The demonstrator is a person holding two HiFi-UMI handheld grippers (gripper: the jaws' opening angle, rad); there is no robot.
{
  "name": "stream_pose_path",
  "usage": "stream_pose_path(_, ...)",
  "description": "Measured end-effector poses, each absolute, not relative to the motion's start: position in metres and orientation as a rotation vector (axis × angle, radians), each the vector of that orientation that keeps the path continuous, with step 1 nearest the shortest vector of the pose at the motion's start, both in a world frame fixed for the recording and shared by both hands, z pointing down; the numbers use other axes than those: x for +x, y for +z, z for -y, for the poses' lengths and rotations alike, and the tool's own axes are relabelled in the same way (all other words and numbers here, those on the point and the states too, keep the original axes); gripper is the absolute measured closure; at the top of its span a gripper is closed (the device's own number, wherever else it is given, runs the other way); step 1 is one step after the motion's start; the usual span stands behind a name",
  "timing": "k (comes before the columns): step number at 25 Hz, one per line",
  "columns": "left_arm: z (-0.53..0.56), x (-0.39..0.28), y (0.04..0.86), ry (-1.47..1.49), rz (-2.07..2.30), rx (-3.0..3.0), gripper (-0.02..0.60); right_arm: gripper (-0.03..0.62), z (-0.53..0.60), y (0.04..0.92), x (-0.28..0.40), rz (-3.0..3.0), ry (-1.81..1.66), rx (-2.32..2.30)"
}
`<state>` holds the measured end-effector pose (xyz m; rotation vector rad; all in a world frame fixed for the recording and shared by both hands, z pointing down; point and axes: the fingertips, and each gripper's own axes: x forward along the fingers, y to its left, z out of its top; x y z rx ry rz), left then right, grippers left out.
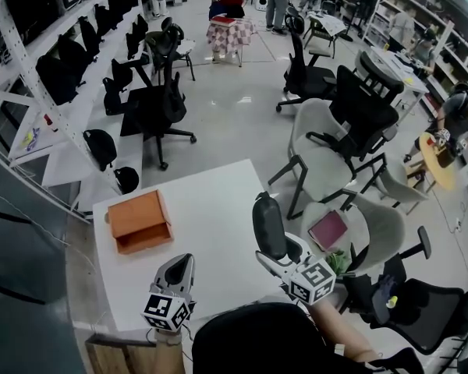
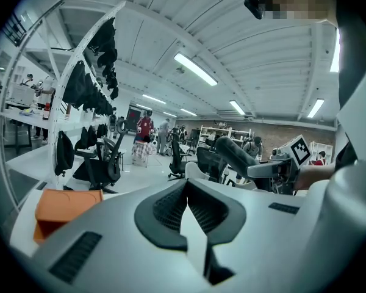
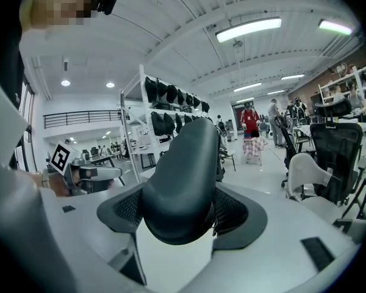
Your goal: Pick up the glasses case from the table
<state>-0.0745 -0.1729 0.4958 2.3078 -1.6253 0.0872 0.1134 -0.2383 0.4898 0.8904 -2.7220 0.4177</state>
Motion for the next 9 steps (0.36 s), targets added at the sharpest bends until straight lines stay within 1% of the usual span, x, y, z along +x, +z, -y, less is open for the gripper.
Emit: stream_pose_path(9, 0.1747, -0.0699, 0.4985, 0.091, 1.623, 2.310, 0.563, 0.250, 0.2387, 0.4970, 0.1180, 2.719, 0.431, 0.899)
